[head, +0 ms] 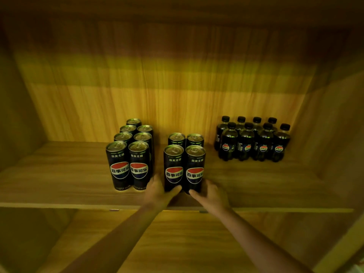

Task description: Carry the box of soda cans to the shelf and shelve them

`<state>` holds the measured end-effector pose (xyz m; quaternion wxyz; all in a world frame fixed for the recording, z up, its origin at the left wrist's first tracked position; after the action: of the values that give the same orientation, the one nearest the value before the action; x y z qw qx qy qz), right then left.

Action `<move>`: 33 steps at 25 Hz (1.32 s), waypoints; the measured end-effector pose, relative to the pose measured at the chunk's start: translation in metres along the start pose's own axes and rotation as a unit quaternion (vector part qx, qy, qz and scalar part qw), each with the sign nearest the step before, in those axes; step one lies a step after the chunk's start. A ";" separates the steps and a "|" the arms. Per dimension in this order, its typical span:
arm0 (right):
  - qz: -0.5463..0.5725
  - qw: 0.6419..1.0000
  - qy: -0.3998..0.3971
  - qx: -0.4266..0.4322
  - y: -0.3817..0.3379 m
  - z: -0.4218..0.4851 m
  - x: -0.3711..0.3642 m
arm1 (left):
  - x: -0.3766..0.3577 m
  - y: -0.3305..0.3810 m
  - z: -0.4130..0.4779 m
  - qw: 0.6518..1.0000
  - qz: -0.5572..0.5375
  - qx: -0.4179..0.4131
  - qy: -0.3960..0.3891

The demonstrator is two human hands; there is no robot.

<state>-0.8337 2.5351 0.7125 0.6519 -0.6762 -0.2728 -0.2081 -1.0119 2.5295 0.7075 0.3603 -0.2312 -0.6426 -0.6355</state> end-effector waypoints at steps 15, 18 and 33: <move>-0.117 0.986 0.100 0.063 0.012 0.031 -0.012 | -0.021 0.004 0.023 0.982 0.191 -0.011 -0.002; -0.110 0.987 0.100 0.062 0.012 0.033 -0.014 | -0.021 0.002 0.023 0.982 0.191 -0.008 -0.002; -0.045 0.991 0.092 0.089 -0.010 0.001 0.020 | 0.024 0.027 -0.029 0.984 0.121 -0.106 0.082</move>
<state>-0.8245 2.5382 0.7329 0.7219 -0.5807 -0.2591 -0.2731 -1.0018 2.4991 0.7417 0.4596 -0.2911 -0.5072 -0.6684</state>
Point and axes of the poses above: each hand's wrist, its own z-axis towards the middle knuckle, its own x-axis out of the back of the hand, y = z × x, the point moved 2 cm from there along z, towards the middle knuckle, and after that the axes turned 14 degrees about z, right-handed, at the moved point
